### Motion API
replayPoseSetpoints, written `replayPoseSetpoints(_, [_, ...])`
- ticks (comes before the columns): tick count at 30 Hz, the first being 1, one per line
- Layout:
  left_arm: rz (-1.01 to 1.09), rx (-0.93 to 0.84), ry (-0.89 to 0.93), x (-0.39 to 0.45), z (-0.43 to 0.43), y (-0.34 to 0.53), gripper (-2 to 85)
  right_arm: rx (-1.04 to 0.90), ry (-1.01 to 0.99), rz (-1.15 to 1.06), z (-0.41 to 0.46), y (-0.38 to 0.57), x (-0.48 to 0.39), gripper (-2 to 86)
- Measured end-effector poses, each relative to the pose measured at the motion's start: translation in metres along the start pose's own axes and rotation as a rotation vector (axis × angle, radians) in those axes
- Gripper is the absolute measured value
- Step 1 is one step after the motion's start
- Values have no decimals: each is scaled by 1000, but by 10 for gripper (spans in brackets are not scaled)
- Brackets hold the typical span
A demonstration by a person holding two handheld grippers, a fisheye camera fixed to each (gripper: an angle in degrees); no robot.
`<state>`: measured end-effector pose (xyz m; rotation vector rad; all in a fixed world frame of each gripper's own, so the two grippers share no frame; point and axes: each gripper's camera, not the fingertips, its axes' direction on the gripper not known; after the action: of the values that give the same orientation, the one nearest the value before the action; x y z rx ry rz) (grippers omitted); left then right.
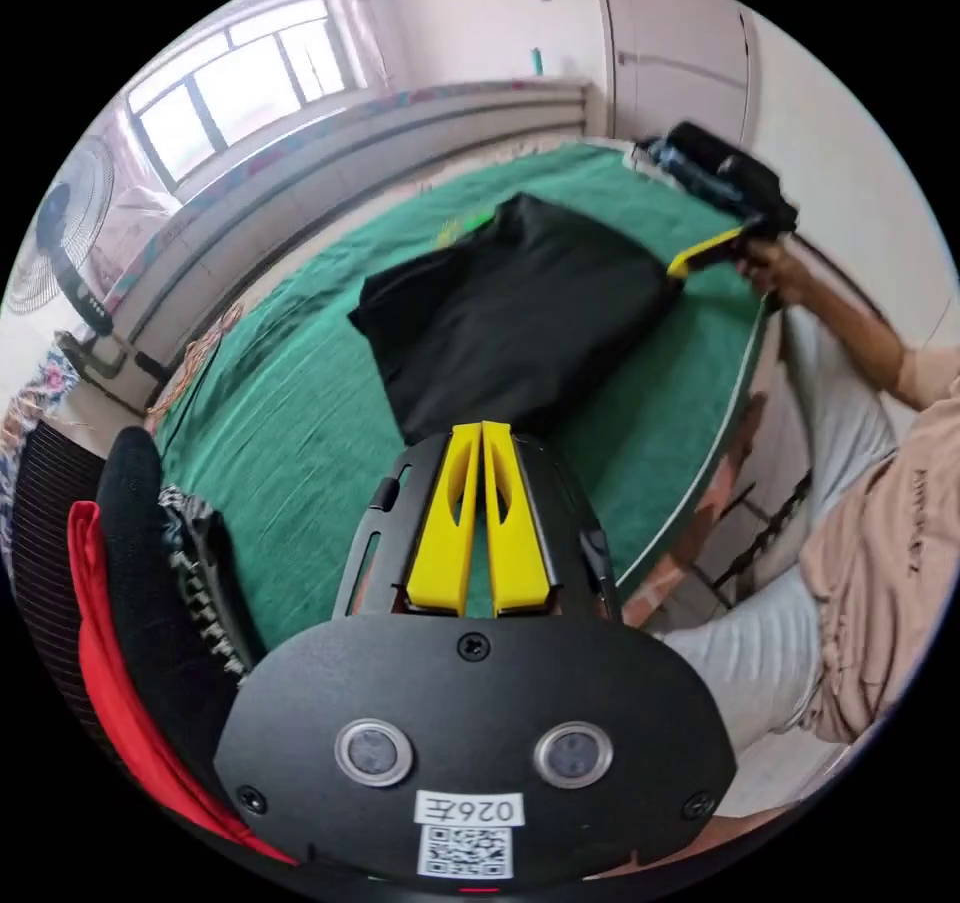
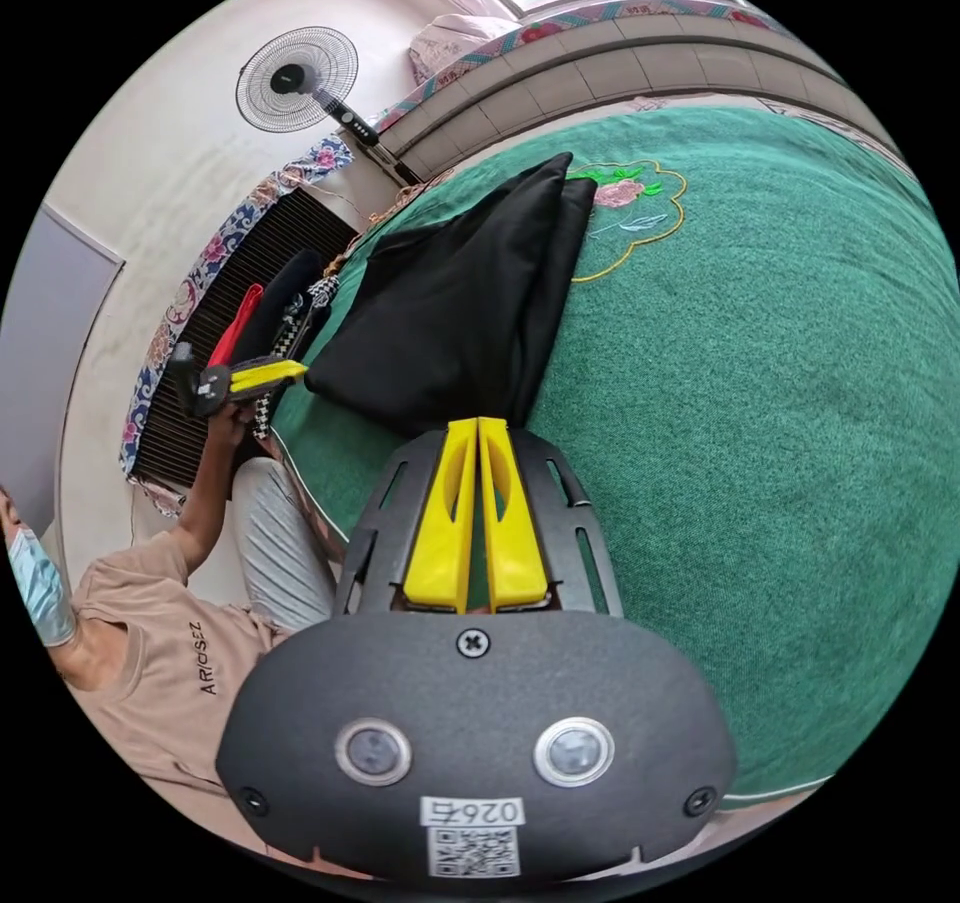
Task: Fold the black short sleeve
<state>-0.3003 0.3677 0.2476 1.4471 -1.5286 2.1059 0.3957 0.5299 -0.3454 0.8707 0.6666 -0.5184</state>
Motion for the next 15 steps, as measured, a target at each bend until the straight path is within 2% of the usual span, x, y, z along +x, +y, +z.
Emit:
replayPoseSetpoints(1, [23, -171, -60, 3, 26, 2, -8, 1, -16, 5, 7, 8, 6, -9])
replayPoseSetpoints(3, [-66, -76, -12, -5, 9, 16, -8, 6, -32, 22, 15, 22, 13, -9])
replayPoseSetpoints(5, [-181, 37, 61, -19, -17, 31, -8, 21, 56, 9, 19, 47, 2, -9])
replayPoseSetpoints(7, [-274, 276, 122, -27, -59, 48, -8, 51, 185, -21, 19, 64, -17, -9])
replayPoseSetpoints(10, [-299, 438, 82, -23, -89, 40, -8, 194, 245, -90, 11, 82, -53, -9])
replayPoseSetpoints(13, [-239, 409, 57, -14, -78, -2, -8, 283, 166, -145, 17, 69, -76, -9])
replayPoseSetpoints(15, [-222, 368, 61, -11, -59, -27, -8, 276, 141, -170, 36, 47, -82, -9])
